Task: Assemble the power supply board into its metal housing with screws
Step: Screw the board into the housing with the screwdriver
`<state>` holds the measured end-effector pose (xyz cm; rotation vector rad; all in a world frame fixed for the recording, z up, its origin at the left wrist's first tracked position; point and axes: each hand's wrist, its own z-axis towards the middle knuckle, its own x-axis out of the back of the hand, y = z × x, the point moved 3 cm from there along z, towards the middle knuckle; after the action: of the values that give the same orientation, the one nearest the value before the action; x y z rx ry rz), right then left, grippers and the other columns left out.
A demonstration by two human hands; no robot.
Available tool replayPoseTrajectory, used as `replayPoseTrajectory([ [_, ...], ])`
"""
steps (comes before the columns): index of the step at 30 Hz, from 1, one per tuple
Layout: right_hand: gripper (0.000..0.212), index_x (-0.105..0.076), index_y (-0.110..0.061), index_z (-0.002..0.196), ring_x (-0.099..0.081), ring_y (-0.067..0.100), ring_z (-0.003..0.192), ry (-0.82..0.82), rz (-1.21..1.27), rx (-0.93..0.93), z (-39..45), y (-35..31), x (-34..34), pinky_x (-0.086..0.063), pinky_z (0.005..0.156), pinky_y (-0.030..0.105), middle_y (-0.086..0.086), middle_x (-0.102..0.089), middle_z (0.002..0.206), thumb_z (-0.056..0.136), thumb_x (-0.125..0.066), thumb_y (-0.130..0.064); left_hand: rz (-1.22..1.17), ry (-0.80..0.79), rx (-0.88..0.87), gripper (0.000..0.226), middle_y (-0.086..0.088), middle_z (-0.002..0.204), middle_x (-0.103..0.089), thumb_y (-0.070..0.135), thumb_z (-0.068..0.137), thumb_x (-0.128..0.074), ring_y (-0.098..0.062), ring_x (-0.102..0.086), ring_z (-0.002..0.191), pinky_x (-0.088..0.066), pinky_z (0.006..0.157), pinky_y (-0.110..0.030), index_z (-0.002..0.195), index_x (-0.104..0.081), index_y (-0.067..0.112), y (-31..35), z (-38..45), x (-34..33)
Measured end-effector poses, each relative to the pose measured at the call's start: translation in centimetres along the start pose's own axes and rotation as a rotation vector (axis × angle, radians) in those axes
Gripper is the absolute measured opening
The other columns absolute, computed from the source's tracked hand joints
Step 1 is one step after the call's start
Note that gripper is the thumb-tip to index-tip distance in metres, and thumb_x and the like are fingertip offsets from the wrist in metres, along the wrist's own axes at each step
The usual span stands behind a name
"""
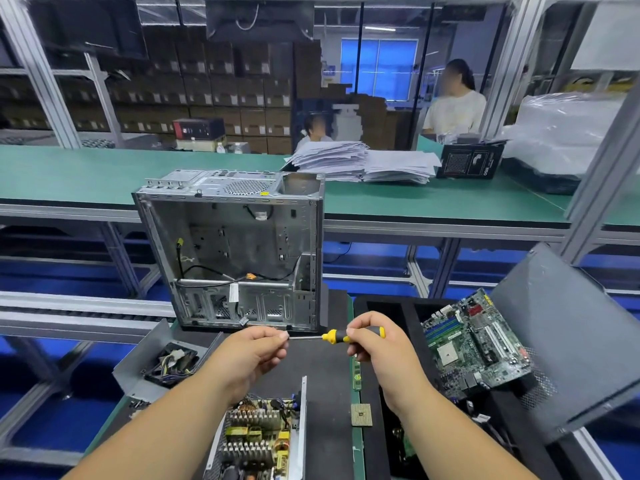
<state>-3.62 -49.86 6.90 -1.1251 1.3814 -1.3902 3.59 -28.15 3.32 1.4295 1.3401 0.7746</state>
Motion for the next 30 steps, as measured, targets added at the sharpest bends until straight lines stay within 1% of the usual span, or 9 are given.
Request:
replayPoseTrajectory([
  [6,0.011,-0.063,-0.012,0.081,-0.062,0.013,0.066,-0.055,0.012,0.020,0.2,-0.1,0.2,-0.049,0.062,0.022,0.000,-0.065,0.068,0.088,-0.063,-0.003,-0.024,-0.010,0.082,0.009,-0.003,0.071,-0.070,0.015,0.085,-0.073,-0.006,-0.064,0.057,-0.052,0.050,-0.017,0.080,-0.068,0.009,-0.2,-0.1,-0.1],
  [10,0.002,-0.065,-0.007,0.088,-0.063,0.012,0.065,-0.065,0.010,0.017,0.3,-0.1,0.2,-0.050,0.061,0.020,0.005,-0.068,0.068,0.089,-0.066,-0.008,-0.035,-0.001,0.060,0.007,-0.004,0.071,-0.069,0.011,0.087,-0.071,-0.007,-0.064,0.057,-0.052,0.051,-0.016,0.080,-0.069,0.008,0.0,-0.2,-0.1],
  [14,0.020,-0.067,-0.002,0.090,-0.057,0.010,0.056,-0.012,0.003,-0.011,0.5,0.0,0.7,-0.047,0.055,0.018,0.008,-0.069,0.066,0.091,-0.069,-0.022,-0.008,-0.011,-0.008,0.012,-0.006,0.071,-0.069,0.007,0.088,-0.068,-0.008,-0.064,0.058,-0.052,0.053,-0.016,0.077,-0.071,0.008,0.5,-0.7,-0.3],
  [17,0.024,-0.065,-0.004,0.088,-0.057,0.010,0.056,0.015,0.009,-0.046,0.7,0.3,0.6,-0.047,0.058,0.021,0.005,-0.069,0.065,0.093,-0.066,-0.027,0.057,-0.038,-0.076,0.010,-0.007,0.071,-0.069,0.004,0.089,-0.066,-0.010,-0.064,0.061,-0.053,0.056,-0.016,0.080,-0.070,0.004,0.9,-1.2,-0.7],
  [19,0.017,-0.062,-0.008,0.085,-0.059,0.013,0.061,0.013,0.080,-0.071,0.7,0.4,0.5,-0.049,0.061,0.025,0.003,-0.069,0.067,0.095,-0.064,-0.022,0.116,-0.049,-0.119,0.008,-0.007,0.071,-0.069,0.002,0.090,-0.066,-0.010,-0.065,0.062,-0.053,0.058,-0.017,0.083,-0.069,0.001,1.0,-1.4,-0.9],
  [21,0.011,-0.060,-0.009,0.084,-0.061,0.017,0.064,0.001,0.168,-0.078,0.7,0.3,0.2,-0.050,0.061,0.026,0.002,-0.070,0.069,0.095,-0.060,-0.012,0.157,-0.042,-0.149,0.006,-0.007,0.070,-0.068,0.002,0.090,-0.066,-0.011,-0.065,0.064,-0.053,0.061,-0.017,0.084,-0.068,0.000,0.9,-1.6,-1.0],
  [23,0.011,-0.059,-0.009,0.083,-0.062,0.018,0.066,-0.006,0.176,-0.061,0.6,0.3,0.1,-0.051,0.061,0.026,0.004,-0.071,0.071,0.093,-0.058,-0.006,0.186,-0.030,-0.173,0.007,-0.008,0.072,-0.068,0.002,0.090,-0.066,-0.012,-0.065,0.067,-0.053,0.063,-0.018,0.083,-0.067,0.002,0.6,-1.8,-0.9],
  [27,0.018,-0.063,-0.016,0.075,-0.063,0.018,0.067,-0.007,0.145,-0.045,0.1,0.8,-0.2,-0.052,0.064,0.028,0.008,-0.071,0.074,0.091,-0.060,-0.009,0.193,-0.071,-0.181,0.005,-0.009,0.080,-0.069,0.007,0.092,-0.065,-0.016,-0.067,0.077,-0.055,0.072,-0.022,0.089,-0.069,0.004,0.1,-2.5,-0.8],
  [30,0.019,-0.063,-0.017,0.072,-0.064,0.018,0.067,-0.008,0.137,-0.036,-0.5,1.2,-0.7,-0.051,0.060,0.026,0.008,-0.072,0.076,0.090,-0.061,-0.011,0.231,-0.079,-0.195,0.015,-0.008,0.102,-0.071,0.016,0.095,-0.062,-0.017,-0.069,0.096,-0.054,0.087,-0.025,0.108,-0.068,0.013,-0.2,-3.1,-0.6],
])
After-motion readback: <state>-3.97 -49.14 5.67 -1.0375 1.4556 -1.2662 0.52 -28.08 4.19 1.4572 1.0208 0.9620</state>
